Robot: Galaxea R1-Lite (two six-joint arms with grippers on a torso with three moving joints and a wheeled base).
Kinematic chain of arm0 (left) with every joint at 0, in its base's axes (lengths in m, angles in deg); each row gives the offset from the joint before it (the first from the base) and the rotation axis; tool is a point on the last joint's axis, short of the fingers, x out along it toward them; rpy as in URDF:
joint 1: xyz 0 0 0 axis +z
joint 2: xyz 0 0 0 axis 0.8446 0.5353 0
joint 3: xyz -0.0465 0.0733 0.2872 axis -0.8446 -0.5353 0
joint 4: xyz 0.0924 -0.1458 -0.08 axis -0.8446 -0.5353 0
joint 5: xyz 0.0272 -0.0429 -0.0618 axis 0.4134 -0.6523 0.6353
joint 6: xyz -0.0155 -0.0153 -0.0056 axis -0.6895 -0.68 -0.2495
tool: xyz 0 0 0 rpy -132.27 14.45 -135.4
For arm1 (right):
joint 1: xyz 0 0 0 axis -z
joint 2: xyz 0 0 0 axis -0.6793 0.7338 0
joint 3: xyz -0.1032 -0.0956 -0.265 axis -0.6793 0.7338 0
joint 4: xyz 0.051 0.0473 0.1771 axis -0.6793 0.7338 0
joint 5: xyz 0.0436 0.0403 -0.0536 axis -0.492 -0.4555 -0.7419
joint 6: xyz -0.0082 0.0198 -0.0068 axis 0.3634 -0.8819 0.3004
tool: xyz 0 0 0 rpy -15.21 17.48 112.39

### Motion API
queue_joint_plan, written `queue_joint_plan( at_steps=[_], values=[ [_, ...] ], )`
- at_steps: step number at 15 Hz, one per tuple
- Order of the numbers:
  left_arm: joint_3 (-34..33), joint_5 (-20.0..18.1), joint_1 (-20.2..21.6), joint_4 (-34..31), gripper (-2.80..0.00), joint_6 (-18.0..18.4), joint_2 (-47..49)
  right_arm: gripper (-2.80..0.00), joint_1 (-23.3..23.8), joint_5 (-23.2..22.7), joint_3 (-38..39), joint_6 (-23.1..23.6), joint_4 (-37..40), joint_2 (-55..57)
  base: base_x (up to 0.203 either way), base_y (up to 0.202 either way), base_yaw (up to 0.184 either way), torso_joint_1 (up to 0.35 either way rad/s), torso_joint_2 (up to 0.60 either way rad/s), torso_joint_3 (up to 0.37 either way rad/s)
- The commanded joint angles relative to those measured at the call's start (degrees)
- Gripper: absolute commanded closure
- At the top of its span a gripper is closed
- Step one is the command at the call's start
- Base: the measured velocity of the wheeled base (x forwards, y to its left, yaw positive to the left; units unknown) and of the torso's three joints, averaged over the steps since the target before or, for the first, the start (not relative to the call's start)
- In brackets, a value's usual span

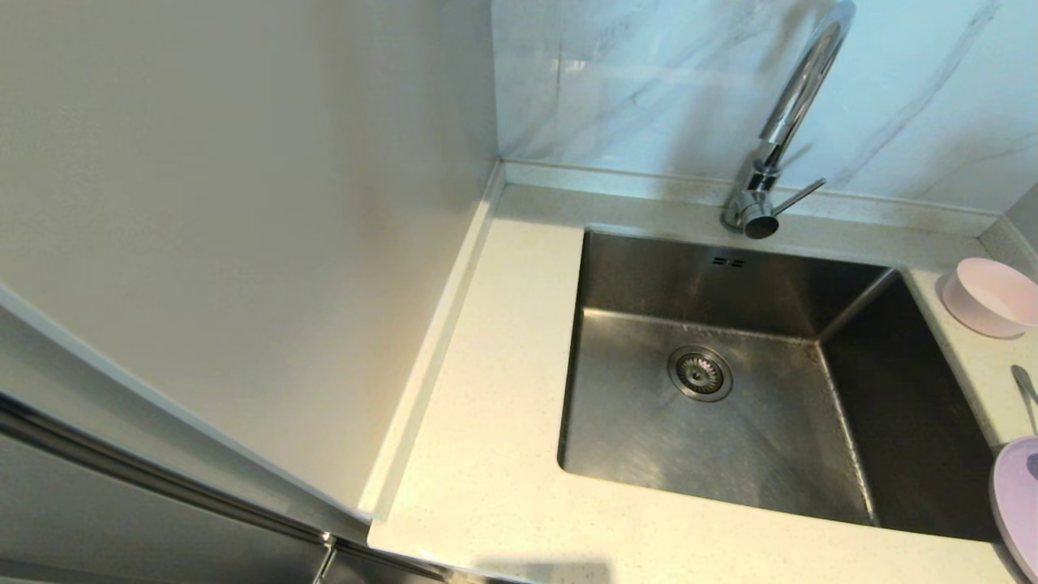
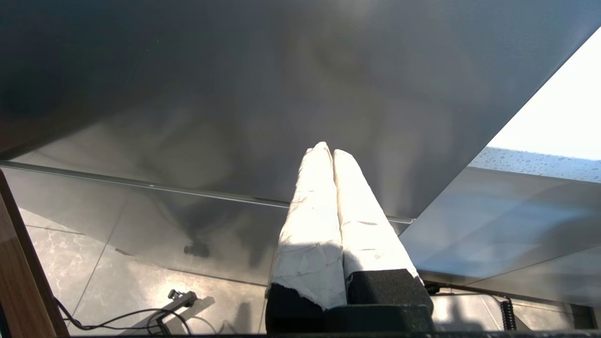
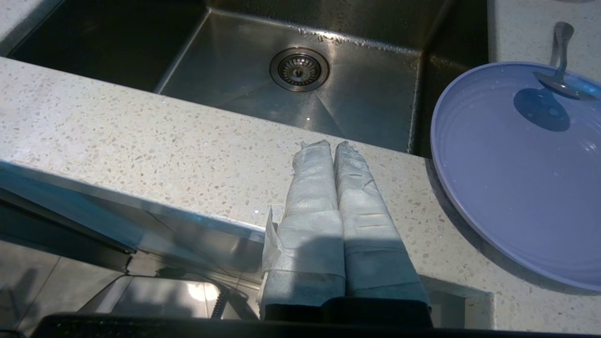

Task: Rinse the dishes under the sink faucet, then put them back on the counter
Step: Turn on the faucet

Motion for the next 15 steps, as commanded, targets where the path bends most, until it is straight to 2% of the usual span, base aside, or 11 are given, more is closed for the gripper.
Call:
queue_joint_plan(
  at_steps=[1, 15],
  values=[
    [0.0, 0.0, 0.0, 0.0, 0.0, 0.0, 0.0, 0.0, 0.0, 0.0, 0.5, 0.0, 0.0, 0.1, 0.0, 0.0, 0.0, 0.0, 0.0, 0.0],
    [0.0, 0.0, 0.0, 0.0, 0.0, 0.0, 0.0, 0.0, 0.0, 0.0, 0.5, 0.1, 0.0, 0.1, 0.0, 0.0, 0.0, 0.0, 0.0, 0.0]
  ],
)
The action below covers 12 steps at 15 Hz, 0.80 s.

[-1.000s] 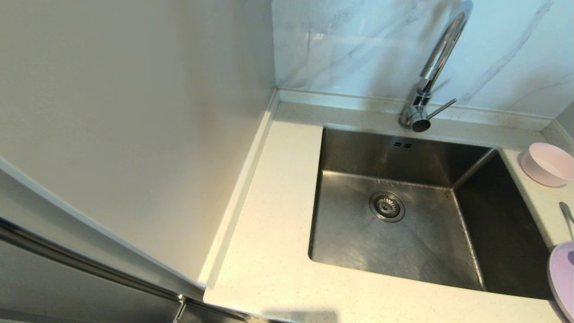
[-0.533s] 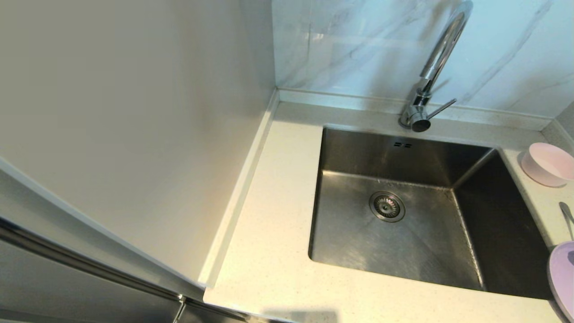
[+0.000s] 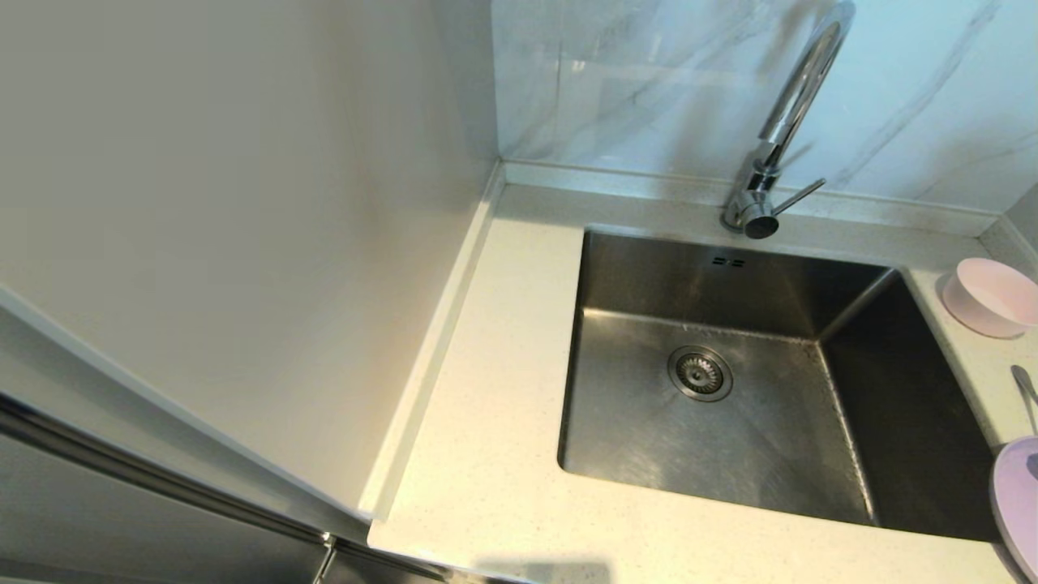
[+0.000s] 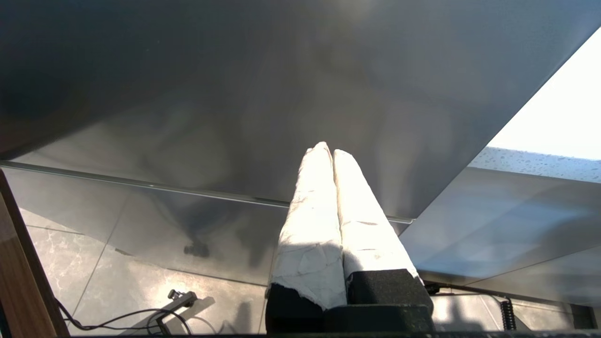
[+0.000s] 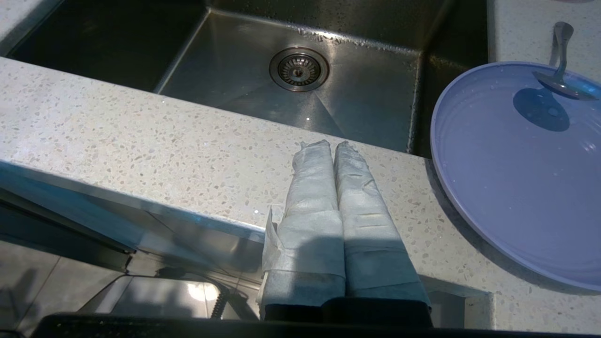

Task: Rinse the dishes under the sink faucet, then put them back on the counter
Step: Turn on the faucet

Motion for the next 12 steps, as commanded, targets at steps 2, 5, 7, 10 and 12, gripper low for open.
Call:
queue_joint_plan(
  at_steps=[2, 5, 7, 10, 12],
  values=[
    [0.0, 0.0, 0.0, 0.0, 0.0, 0.0, 0.0, 0.0, 0.0, 0.0, 0.5, 0.0, 0.0, 0.1, 0.0, 0.0, 0.0, 0.0, 0.0, 0.0],
    [0.0, -0.1, 0.0, 0.0, 0.0, 0.0, 0.0, 0.0, 0.0, 0.0, 0.5, 0.0, 0.0, 0.0, 0.0, 0.0, 0.0, 0.0, 0.0, 0.0],
    [0.0, 0.0, 0.0, 0.0, 0.0, 0.0, 0.0, 0.0, 0.0, 0.0, 0.5, 0.0, 0.0, 0.1, 0.0, 0.0, 0.0, 0.0, 0.0, 0.0],
    [0.0, 0.0, 0.0, 0.0, 0.0, 0.0, 0.0, 0.0, 0.0, 0.0, 0.5, 0.0, 0.0, 0.1, 0.0, 0.0, 0.0, 0.0, 0.0, 0.0],
    [0.0, 0.0, 0.0, 0.0, 0.0, 0.0, 0.0, 0.0, 0.0, 0.0, 0.5, 0.0, 0.0, 0.1, 0.0, 0.0, 0.0, 0.0, 0.0, 0.0]
  ],
)
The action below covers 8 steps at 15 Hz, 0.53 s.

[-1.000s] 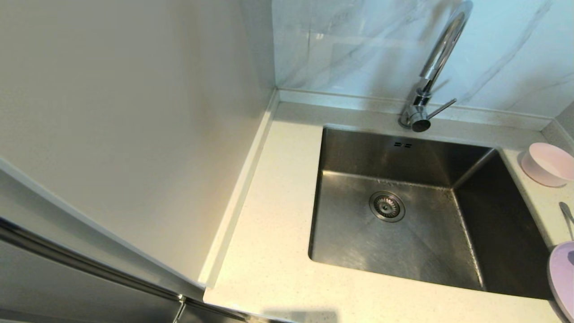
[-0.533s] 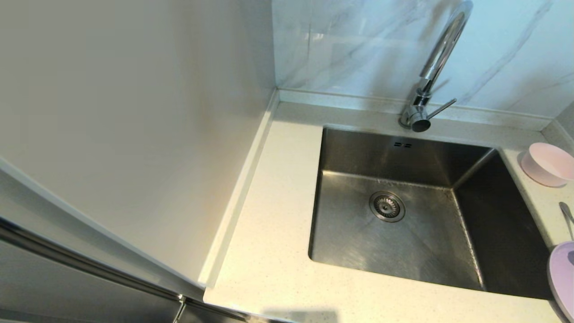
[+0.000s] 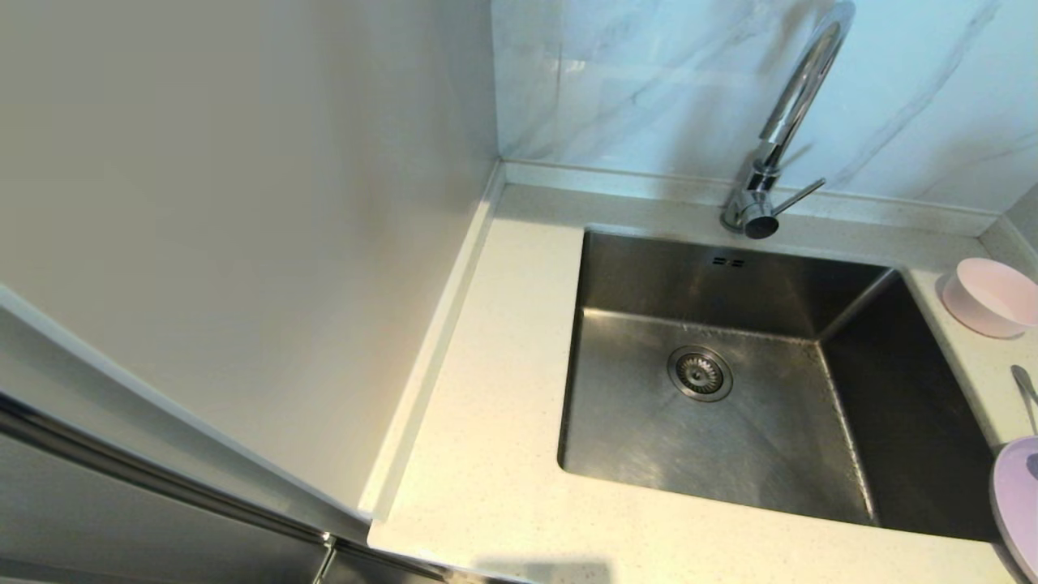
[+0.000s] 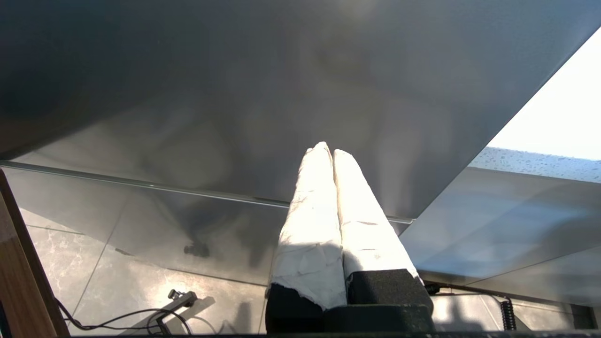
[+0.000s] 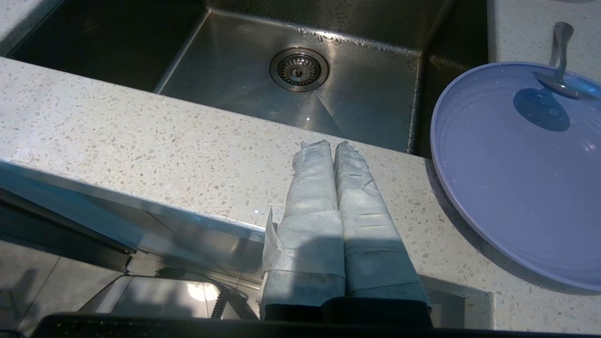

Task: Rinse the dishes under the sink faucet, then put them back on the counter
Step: Turn on the faucet

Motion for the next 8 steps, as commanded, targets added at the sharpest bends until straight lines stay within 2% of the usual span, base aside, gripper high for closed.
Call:
queue_joint_plan(
  at_steps=[1, 8],
  values=[
    [0.0, 0.0, 0.0, 0.0, 0.0, 0.0, 0.0, 0.0, 0.0, 0.0, 0.5, 0.0, 0.0, 0.1, 0.0, 0.0, 0.0, 0.0, 0.0, 0.0],
    [0.0, 0.0, 0.0, 0.0, 0.0, 0.0, 0.0, 0.0, 0.0, -0.1, 0.5, 0.1, 0.0, 0.1, 0.0, 0.0, 0.0, 0.0, 0.0, 0.0]
  ],
)
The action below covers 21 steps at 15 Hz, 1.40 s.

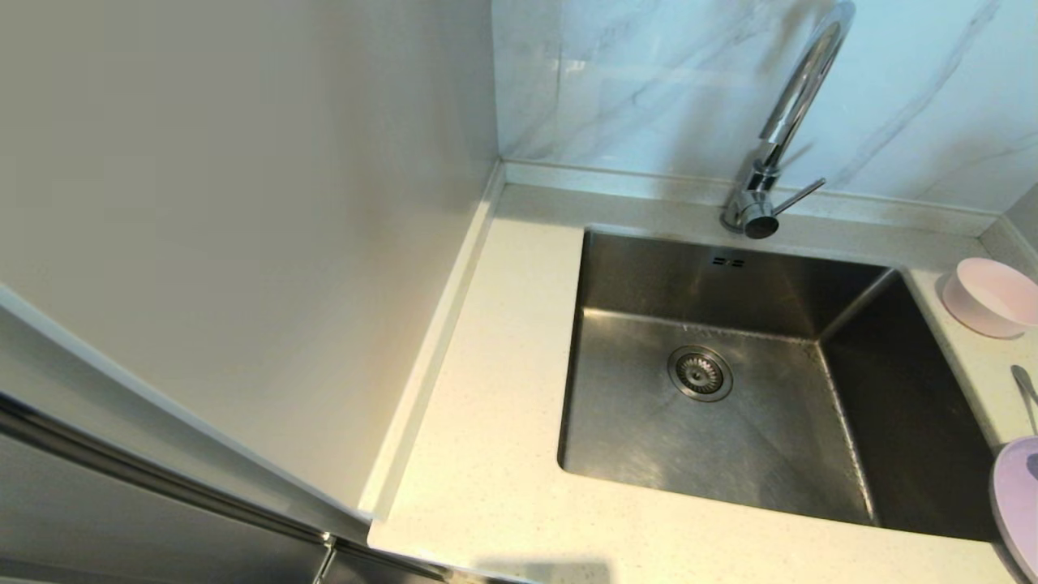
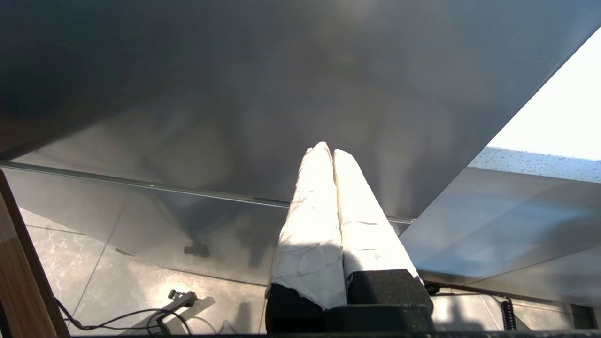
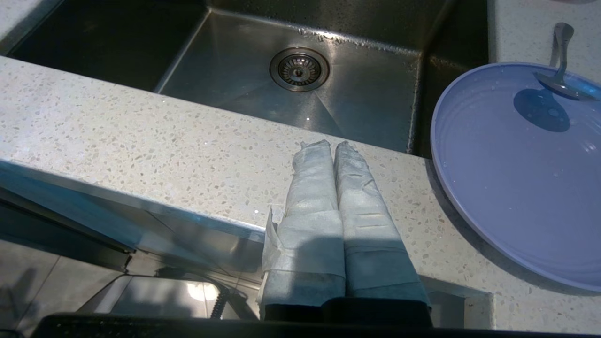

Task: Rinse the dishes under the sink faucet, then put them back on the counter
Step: Turn on the faucet

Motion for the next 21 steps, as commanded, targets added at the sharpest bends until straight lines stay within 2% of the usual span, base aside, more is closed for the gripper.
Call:
queue_joint_plan(
  at_steps=[1, 4, 7, 10, 13, 16, 18, 21],
  values=[
    [0.0, 0.0, 0.0, 0.0, 0.0, 0.0, 0.0, 0.0, 0.0, 0.0, 0.5, 0.0, 0.0, 0.0, 0.0, 0.0, 0.0, 0.0, 0.0, 0.0],
    [0.0, 0.0, 0.0, 0.0, 0.0, 0.0, 0.0, 0.0, 0.0, 0.0, 0.2, 0.3, 0.2, 0.2, 0.0, 0.0, 0.0, 0.0, 0.0, 0.0],
    [0.0, 0.0, 0.0, 0.0, 0.0, 0.0, 0.0, 0.0, 0.0, -0.3, -3.9, 0.0, 0.3, 2.9, 0.0, 0.0, 0.0, 0.0, 0.0, 0.0],
    [0.0, -0.1, 0.0, 0.0, 0.0, 0.0, 0.0, 0.0, -0.2, -0.3, -9.9, -0.1, 0.3, 9.3, 0.0, 0.0, 0.0, 0.0, 0.0, 0.0],
    [0.0, -0.1, 0.0, 0.0, 0.0, 0.0, 0.0, 0.0, -0.6, -0.4, -19.5, 0.2, 2.3, 17.6, 0.0, 0.0, 0.0, 0.0, 0.0, 0.0],
    [0.0, 0.0, 0.0, 0.0, 0.0, 0.0, 0.0, 0.0, -0.8, -0.1, -33.2, 2.0, 12.1, 26.6, 0.0, 0.0, 0.0, 0.0, 0.0, 0.0],
    [0.0, 0.0, 0.0, 0.0, 0.0, 0.0, 0.0, 0.0, -0.8, 0.1, -45.1, 2.9, 23.6, 33.4, 0.0, 0.0, 0.0, 0.0, 0.0, 0.0],
    [0.0, -0.1, 0.0, 0.0, 0.0, 0.0, 0.0, 0.0, -0.8, 1.5, -67.3, 3.8, 44.2, 46.4, 0.0, 0.0, 0.0, 0.0, 0.0, 0.0]
  ],
)
